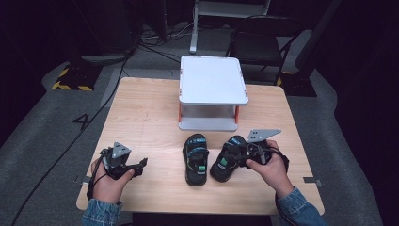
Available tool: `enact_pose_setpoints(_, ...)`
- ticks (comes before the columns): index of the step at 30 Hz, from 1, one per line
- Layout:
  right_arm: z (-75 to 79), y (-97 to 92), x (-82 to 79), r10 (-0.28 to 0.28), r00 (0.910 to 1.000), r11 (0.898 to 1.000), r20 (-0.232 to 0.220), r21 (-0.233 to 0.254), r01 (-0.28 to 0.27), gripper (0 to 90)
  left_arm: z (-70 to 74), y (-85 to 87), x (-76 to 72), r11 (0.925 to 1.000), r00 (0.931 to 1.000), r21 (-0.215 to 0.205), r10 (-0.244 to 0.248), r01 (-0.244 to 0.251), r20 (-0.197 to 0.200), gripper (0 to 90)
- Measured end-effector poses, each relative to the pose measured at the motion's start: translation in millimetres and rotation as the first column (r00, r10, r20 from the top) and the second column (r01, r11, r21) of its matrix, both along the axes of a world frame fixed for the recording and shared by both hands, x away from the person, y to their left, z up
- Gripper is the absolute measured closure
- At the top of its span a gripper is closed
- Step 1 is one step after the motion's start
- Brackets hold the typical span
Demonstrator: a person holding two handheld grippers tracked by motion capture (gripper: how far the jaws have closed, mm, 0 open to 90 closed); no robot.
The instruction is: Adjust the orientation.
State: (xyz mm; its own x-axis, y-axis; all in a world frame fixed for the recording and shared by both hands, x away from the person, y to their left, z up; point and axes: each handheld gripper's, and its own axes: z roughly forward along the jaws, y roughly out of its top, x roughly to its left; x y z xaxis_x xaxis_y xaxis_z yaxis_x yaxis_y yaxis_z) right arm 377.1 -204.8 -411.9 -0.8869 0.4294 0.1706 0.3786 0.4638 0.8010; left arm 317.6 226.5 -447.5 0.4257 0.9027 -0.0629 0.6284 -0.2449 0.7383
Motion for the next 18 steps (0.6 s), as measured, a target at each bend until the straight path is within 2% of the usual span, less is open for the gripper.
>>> enact_pose_setpoints(3,-5.5,9.0,-7.0,0.037,0.999,0.998,-0.024,-0.051,-0.038,63.7,-0.6,-3.3,3.3,0.9999,0.9999,0.0,-0.012,0.012,-0.001,26.6)
enact_pose_setpoints(5,-10.6,10.7,-7.3,0.026,0.9992,0.995,-0.032,-0.091,-0.029,76.9,-1.0,-5.1,5.7,0.9998,0.9998,0.001,-0.02,0.02,-0.007,26.5)
enact_pose_setpoints(6,-12.8,10.6,-7.5,0.033,0.9984,0.995,-0.045,-0.095,-0.037,82.7,-1.5,-6.2,7.1,0.9997,0.9997,0.0,-0.023,0.023,-0.004,26.5)
enact_pose_setpoints(7,-13.7,9.9,-8.5,0.034,0.9975,0.996,-0.062,-0.074,-0.039,84.3,-1.5,-7.1,8.5,0.9996,0.9996,-0.001,-0.028,0.028,-0.007,26.5)
enact_pose_setpoints(8,-13.2,9.0,-10.1,0.023,0.9977,0.997,-0.064,-0.075,-0.028,85.3,-1.7,-8.3,9.9,0.9995,0.9995,-0.004,-0.031,0.031,-0.008,26.5)
enact_pose_setpoints(11,-8.3,3.6,-15.1,0.006,0.9978,0.995,-0.067,-0.097,-0.012,85.9,-0.9,-11.7,15.6,0.9989,0.9989,-0.003,-0.046,0.046,-0.007,26.5)
enact_pose_setpoints(14,-1.6,-8.4,-20.3,-0.018,0.9984,0.994,-0.054,-0.109,0.012,85.7,0.0,-17.8,22.4,0.998,0.998,-0.004,-0.063,0.063,-0.003,26.5)
enact_pose_setpoints(18,2.1,-27.4,-26.3,-0.043,0.997,0.993,-0.064,-0.11,0.036,85.8,1.0,-27.8,30.9,0.9955,0.9955,-0.004,-0.094,0.094,-0.005,26.3)
